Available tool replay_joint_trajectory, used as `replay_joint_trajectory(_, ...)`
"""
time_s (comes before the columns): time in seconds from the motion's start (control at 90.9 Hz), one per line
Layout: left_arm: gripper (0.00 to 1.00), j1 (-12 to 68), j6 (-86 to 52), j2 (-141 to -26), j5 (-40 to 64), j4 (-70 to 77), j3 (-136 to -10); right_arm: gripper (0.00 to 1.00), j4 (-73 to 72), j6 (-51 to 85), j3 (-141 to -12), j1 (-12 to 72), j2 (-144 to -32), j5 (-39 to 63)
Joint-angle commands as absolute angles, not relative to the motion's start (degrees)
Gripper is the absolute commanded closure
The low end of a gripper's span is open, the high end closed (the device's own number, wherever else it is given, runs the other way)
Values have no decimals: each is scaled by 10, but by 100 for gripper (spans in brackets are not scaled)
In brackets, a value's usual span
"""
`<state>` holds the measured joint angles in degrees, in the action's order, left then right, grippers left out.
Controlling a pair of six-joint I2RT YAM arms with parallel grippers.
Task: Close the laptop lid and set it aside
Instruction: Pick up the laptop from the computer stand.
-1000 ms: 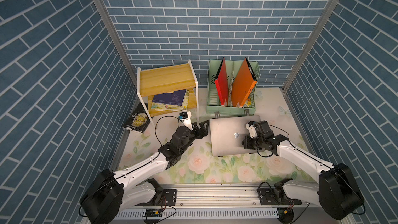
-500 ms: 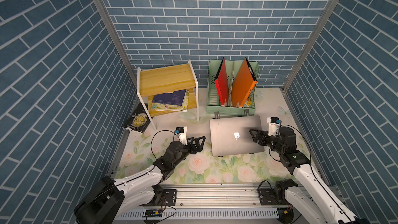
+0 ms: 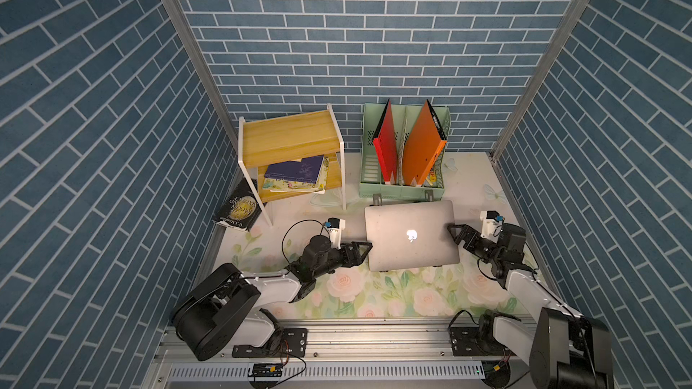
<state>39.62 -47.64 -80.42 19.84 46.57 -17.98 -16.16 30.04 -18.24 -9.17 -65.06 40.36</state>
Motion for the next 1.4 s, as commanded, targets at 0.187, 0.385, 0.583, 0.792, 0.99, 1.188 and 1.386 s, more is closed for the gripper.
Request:
replay_joint_trajectory(0.187, 23, 393, -457, -881, 223, 463, -232, 8, -235, 305, -193, -92, -711, 493)
replay_joint_trajectory(0.385, 35, 394, -475, -921, 277, 496, -253, 13, -234, 306, -187, -90, -712, 511)
replay_joint_trajectory(0.583, 46, 393, -470, -889, 275, 483, -252, 20, -232, 308, -185, -77, -707, 521)
replay_joint_trajectory(0.792, 54, 393, -468, -857, 305, 496, -256, 25, -232, 311, -189, -63, -715, 531)
replay_joint_trajectory(0.99, 55, 395, -460, -818, 330, 507, -258, 30, -217, 308, -198, -63, -735, 523)
replay_joint_trajectory(1.188, 54, 396, -469, -831, 397, 529, -284, 32, -218, 307, -199, -63, -745, 525)
replay_joint_trajectory(1.386, 67, 396, -466, -839, 401, 512, -291, 33, -216, 305, -198, -63, -747, 523)
